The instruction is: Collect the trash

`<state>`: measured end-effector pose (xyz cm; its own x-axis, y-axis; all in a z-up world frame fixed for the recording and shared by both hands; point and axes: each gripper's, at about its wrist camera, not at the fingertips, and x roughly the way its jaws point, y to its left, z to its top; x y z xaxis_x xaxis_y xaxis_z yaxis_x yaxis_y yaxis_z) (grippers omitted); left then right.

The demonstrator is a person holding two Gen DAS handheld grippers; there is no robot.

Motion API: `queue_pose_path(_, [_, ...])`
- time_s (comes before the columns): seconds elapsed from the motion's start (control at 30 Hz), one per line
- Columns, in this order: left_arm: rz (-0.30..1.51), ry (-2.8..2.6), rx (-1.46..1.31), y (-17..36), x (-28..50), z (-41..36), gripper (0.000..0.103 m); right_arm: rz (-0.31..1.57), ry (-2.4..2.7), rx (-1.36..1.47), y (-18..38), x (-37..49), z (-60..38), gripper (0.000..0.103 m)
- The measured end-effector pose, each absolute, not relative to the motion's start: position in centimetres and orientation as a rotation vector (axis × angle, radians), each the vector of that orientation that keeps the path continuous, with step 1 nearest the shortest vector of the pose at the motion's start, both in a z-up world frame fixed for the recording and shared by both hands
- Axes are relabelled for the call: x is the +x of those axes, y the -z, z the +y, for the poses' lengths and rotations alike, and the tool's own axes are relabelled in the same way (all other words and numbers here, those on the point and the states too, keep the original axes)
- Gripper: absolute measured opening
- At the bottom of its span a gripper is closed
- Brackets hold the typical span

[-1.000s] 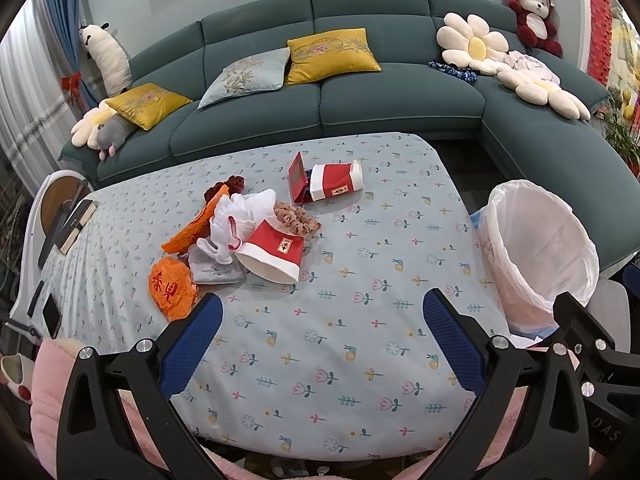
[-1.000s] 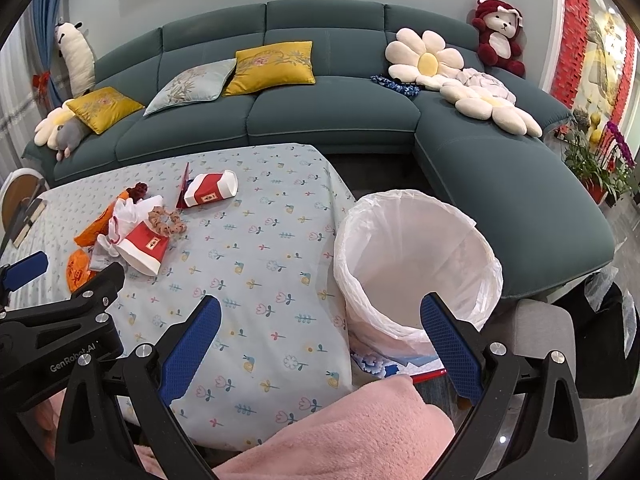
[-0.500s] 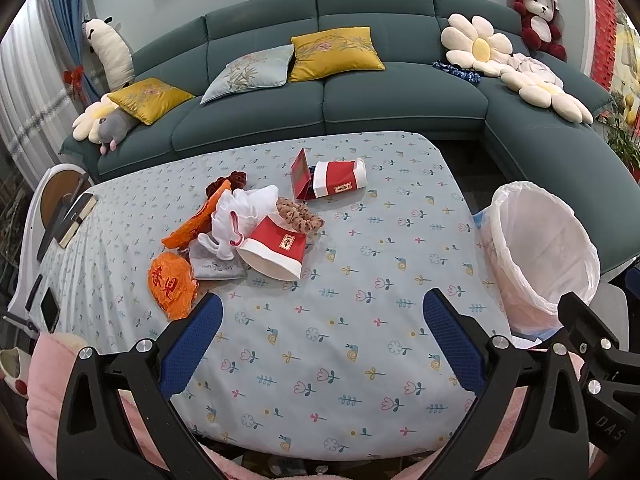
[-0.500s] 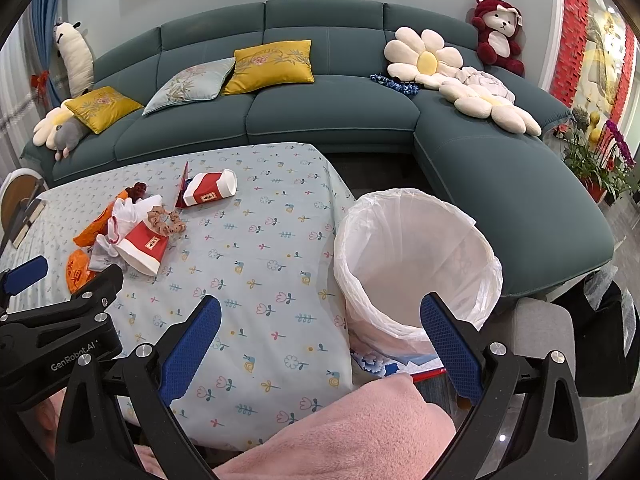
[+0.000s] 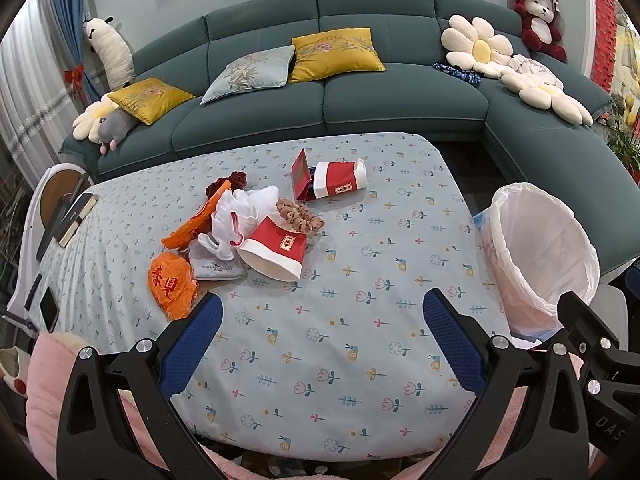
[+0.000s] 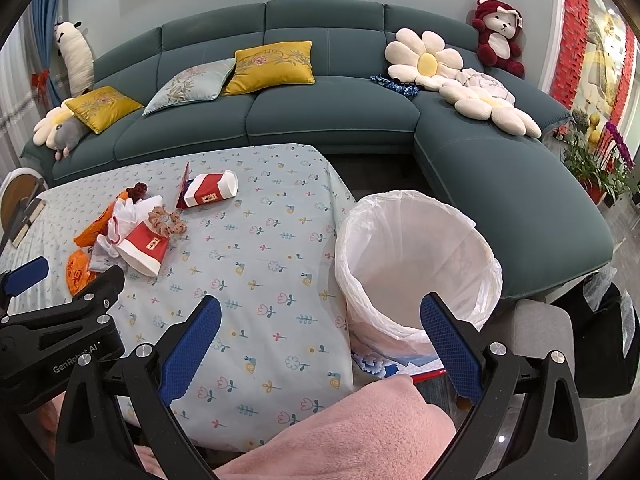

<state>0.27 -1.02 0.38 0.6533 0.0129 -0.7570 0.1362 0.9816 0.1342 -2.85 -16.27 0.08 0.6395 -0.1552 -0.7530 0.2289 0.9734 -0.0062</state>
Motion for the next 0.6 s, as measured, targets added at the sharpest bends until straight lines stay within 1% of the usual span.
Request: queue_pose_path(0.6, [0.857,0.069,0.184,-0.36,0.23,-1.06,0.096,0.845,0.221,0.09,-0.24,-2.94,-16.05,0.096])
